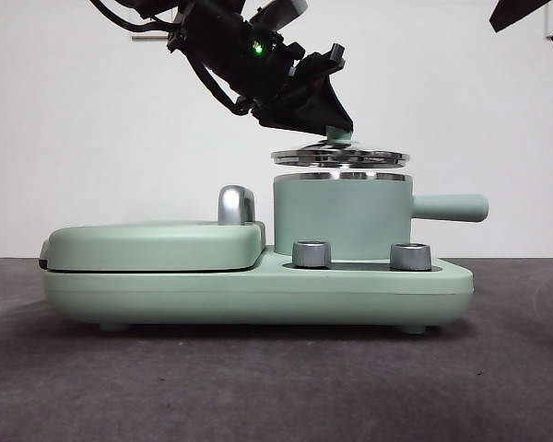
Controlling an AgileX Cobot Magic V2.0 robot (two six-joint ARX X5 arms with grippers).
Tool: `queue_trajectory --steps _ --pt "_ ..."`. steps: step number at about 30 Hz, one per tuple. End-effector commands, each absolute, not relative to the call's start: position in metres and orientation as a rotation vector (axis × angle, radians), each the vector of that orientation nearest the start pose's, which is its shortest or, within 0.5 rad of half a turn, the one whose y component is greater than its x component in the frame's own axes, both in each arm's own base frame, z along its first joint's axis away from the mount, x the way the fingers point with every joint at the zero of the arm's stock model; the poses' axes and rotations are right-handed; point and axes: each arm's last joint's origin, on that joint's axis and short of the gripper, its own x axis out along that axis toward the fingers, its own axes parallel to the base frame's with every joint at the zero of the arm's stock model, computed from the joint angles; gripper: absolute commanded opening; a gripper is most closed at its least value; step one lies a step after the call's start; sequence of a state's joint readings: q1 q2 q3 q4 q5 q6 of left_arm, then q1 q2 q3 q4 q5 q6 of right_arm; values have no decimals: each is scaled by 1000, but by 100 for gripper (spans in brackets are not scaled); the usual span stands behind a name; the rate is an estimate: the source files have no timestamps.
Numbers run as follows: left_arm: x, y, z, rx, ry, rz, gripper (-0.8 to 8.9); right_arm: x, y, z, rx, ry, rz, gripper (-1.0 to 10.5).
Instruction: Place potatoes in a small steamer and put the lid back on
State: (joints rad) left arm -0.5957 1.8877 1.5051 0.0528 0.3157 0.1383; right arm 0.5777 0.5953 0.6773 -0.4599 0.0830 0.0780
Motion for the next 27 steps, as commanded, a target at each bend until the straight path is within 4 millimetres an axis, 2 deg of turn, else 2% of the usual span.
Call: queue_trajectory --steps 1,27 --pt "364 -264 297 171 199 -945 14 111 70 297 -50 370 479 361" --pt "368 -266 282 180 260 -946 14 111 71 297 -25 377 475 361"
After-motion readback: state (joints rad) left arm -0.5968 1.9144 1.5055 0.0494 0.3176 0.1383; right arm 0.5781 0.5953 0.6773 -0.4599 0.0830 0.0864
